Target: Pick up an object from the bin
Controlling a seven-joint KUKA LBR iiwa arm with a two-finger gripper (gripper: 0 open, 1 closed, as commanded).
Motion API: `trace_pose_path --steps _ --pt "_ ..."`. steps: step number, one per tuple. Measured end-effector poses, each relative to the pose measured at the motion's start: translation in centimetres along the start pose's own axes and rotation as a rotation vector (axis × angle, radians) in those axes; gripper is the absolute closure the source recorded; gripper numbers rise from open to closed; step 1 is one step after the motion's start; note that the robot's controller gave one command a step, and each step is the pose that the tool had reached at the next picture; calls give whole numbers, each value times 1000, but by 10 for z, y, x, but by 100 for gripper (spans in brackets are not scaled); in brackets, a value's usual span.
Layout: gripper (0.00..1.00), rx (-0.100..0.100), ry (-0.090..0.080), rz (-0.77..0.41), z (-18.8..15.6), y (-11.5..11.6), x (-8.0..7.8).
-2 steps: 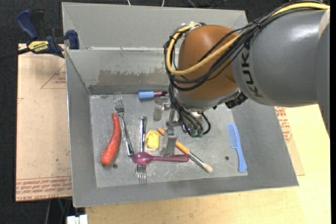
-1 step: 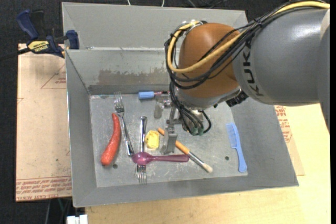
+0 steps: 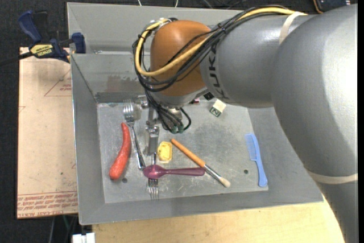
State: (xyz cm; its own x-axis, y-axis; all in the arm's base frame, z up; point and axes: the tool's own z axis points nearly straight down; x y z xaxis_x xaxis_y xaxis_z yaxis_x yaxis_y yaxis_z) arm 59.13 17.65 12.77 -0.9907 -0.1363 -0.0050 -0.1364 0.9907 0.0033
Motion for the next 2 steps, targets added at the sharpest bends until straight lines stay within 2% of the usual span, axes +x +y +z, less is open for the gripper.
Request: trace_pose_path --steps 1,2 --pt "0 2 7 93 -8 22 75" --pt "0 1 1 12 -93 -48 21"
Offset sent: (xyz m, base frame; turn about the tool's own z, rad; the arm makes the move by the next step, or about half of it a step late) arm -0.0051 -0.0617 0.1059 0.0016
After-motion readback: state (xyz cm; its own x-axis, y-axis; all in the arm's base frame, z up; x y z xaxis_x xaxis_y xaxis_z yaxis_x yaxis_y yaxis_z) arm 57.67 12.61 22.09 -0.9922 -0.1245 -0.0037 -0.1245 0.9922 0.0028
